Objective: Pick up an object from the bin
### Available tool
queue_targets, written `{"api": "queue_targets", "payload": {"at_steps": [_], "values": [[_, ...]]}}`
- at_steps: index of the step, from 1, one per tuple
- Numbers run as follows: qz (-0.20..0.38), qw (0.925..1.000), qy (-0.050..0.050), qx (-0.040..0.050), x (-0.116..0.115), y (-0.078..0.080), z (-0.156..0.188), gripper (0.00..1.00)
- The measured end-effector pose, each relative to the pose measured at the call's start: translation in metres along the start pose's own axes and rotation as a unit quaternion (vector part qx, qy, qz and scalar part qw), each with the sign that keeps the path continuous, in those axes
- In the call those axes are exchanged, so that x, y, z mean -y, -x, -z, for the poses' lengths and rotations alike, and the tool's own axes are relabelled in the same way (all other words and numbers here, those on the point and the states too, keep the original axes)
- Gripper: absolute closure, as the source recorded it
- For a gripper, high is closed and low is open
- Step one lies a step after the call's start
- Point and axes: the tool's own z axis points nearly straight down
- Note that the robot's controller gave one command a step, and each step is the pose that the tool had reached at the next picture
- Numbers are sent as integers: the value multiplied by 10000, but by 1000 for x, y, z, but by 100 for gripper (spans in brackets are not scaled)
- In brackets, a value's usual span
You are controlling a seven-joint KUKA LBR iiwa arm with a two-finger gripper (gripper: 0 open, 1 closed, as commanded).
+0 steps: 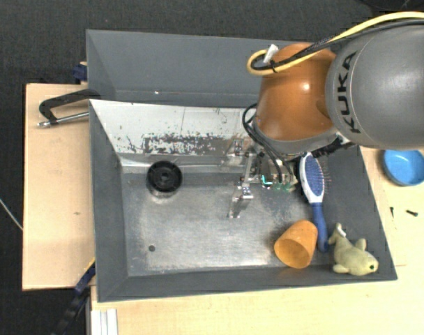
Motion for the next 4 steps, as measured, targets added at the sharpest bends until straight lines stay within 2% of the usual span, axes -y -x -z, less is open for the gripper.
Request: {"api": "queue_targets", "payload": {"at_steps": [1, 2, 3, 4], "values": [[177, 9998, 24, 65, -82, 41, -43, 0], [-22, 9999, 20, 133, -117, 38, -80, 0], [-11, 9998, 51, 176, -121, 39, -79, 100], [242, 9996, 14, 119, -111, 42, 88, 100]]}}
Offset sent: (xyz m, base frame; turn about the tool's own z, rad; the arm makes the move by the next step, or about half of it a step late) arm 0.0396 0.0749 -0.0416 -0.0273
